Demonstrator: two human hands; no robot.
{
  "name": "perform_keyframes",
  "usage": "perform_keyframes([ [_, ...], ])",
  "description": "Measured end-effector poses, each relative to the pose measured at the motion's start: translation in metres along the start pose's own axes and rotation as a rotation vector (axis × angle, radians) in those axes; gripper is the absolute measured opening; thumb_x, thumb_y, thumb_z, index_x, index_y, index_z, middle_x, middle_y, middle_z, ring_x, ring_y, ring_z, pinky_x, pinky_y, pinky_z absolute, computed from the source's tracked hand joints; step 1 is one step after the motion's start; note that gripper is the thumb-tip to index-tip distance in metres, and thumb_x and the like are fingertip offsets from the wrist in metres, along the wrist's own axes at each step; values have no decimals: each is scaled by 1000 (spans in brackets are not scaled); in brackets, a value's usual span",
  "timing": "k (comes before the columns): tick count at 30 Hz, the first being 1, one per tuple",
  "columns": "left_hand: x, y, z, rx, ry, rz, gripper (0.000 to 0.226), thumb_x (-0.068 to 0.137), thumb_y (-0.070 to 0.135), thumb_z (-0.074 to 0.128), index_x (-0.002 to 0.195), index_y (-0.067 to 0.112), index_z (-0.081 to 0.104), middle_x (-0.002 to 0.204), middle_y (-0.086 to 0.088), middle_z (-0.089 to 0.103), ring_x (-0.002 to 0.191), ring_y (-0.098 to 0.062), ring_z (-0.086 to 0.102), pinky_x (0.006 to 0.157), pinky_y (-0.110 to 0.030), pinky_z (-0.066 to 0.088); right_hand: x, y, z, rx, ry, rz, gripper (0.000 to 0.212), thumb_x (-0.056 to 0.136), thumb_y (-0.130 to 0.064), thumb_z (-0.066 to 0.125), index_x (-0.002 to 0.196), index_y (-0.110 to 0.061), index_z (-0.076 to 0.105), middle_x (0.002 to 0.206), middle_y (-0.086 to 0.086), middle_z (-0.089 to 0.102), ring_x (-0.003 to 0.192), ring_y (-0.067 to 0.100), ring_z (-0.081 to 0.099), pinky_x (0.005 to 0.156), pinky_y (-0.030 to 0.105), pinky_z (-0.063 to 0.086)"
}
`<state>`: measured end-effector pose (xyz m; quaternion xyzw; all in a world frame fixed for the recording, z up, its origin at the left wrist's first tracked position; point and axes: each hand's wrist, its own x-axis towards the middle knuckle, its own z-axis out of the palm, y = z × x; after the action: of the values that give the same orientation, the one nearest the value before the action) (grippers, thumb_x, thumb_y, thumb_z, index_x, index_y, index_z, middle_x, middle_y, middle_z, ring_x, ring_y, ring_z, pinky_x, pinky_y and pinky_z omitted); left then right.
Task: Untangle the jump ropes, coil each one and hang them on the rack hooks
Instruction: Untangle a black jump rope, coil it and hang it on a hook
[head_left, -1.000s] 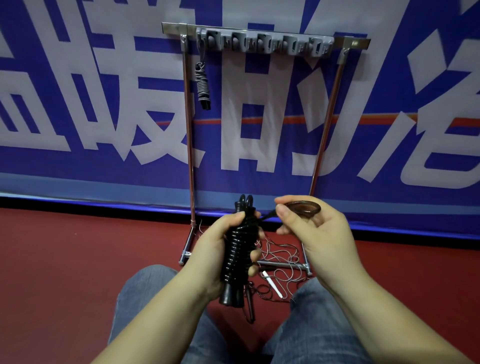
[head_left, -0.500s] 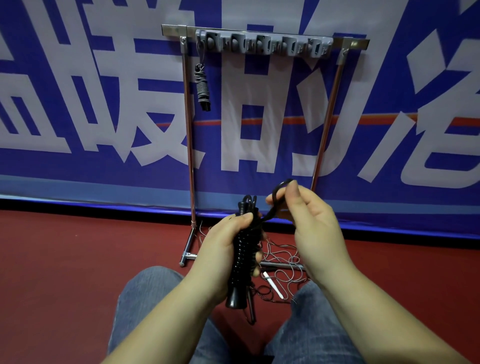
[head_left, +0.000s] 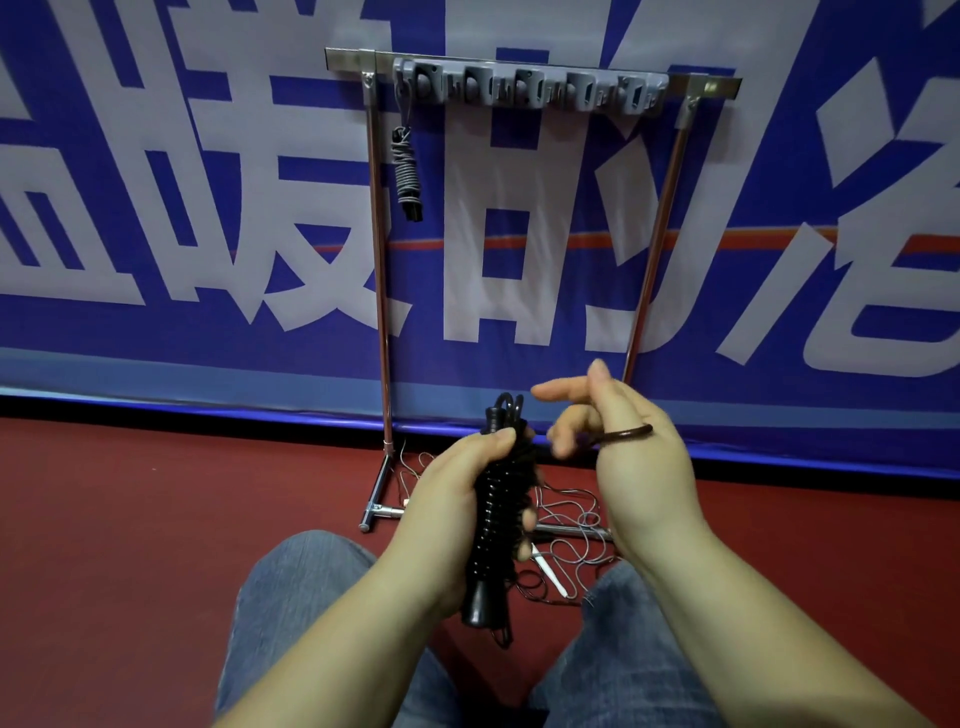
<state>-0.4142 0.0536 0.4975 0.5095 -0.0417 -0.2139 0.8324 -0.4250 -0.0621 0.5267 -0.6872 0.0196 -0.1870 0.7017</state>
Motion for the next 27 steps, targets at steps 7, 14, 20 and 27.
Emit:
perform_keyframes([
  [7,4,12,-7,-168,-2,-65,30,69,34,55,86,10,61,65,-6,57,41,-14,44,36,-19,36,7,-6,-14,-70,-203,46,10,89,-9,57,93,-16,62,79,0,67,57,4,59,63,14,51],
  [14,4,13,-11,-313,-56,-158,30,72,32,53,91,10,59,66,-8,56,38,-15,45,36,-17,37,1,-6,-18,88,-259,40,23,75,-7,64,96,-15,68,79,-6,72,70,3,66,74,16,53],
  [20,1,7,-1,-272,-89,-198,29,72,32,54,89,10,60,66,-8,56,38,-15,46,36,-17,37,2,-2,-12,-249,-59,-215,17,91,-19,54,96,-28,67,76,-14,69,57,4,52,58,12,44],
  [27,0,8,1,-259,-93,-195,31,71,33,54,90,9,59,67,-8,56,37,-15,46,36,-17,37,5,-3,-12,350,-256,85,31,86,-40,52,87,-13,65,61,-3,52,51,7,36,54,19,34],
])
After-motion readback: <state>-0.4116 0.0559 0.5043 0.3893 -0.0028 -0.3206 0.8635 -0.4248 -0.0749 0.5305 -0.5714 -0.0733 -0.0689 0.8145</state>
